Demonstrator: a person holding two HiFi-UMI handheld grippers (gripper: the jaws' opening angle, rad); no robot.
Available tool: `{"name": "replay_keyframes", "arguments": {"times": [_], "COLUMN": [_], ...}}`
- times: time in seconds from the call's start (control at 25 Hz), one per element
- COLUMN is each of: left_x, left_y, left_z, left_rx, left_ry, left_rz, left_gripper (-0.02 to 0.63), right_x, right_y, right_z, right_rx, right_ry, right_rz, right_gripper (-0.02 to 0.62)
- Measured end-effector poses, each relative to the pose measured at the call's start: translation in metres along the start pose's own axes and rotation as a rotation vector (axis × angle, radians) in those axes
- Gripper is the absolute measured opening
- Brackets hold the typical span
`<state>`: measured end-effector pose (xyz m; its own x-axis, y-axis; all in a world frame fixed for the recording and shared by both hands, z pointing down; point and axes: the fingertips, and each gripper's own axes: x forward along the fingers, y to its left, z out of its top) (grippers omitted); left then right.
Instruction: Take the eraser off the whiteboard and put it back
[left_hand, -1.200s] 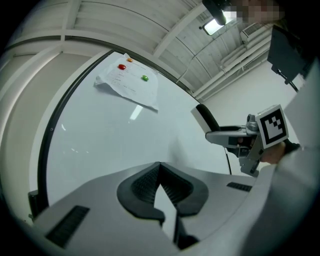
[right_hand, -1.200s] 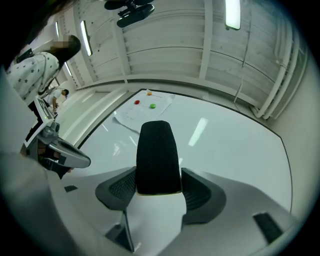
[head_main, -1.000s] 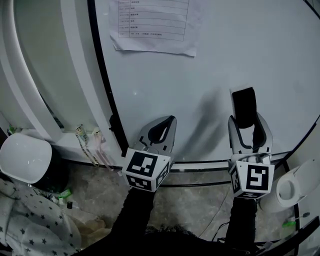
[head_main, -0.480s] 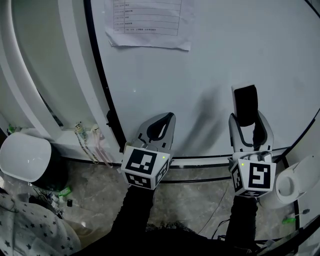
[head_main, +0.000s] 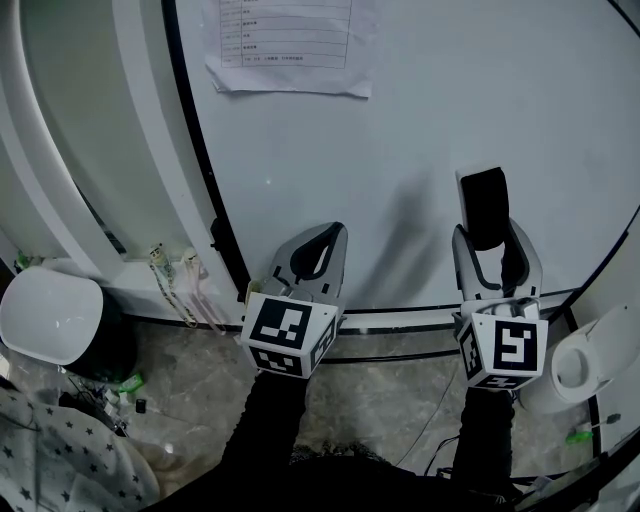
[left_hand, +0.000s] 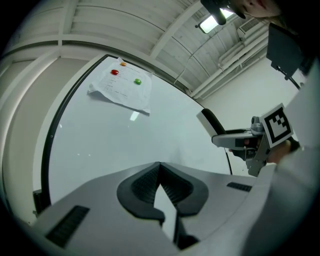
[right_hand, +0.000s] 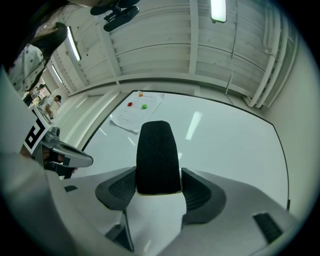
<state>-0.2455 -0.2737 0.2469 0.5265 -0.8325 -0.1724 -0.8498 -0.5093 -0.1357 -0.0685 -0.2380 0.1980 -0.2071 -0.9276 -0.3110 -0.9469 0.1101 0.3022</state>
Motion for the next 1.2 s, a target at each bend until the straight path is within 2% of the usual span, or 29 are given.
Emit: {"name": "replay_keyframes", "arguments": {"times": [0.72,1.2], "left_x": [-0.015,-0.028], "left_y": [0.001,-0.001], "left_z": [0.002,0.001], "left_rx": [-0.015,-0.011], "left_ry": [-0.012,-0.002], "left_rz": [0.031,0.066], "left_gripper": [0.006,0.006], "right_x": [-0.012,-0.015], "right_y": [0.005,0.026], "right_z": [-0.004,-0.012], "right_rx": [0.031,0.069], "right_ry": [0.017,0.025], "right_rz": [-0.003,0.051], "right_gripper": [0.281,0.279]}}
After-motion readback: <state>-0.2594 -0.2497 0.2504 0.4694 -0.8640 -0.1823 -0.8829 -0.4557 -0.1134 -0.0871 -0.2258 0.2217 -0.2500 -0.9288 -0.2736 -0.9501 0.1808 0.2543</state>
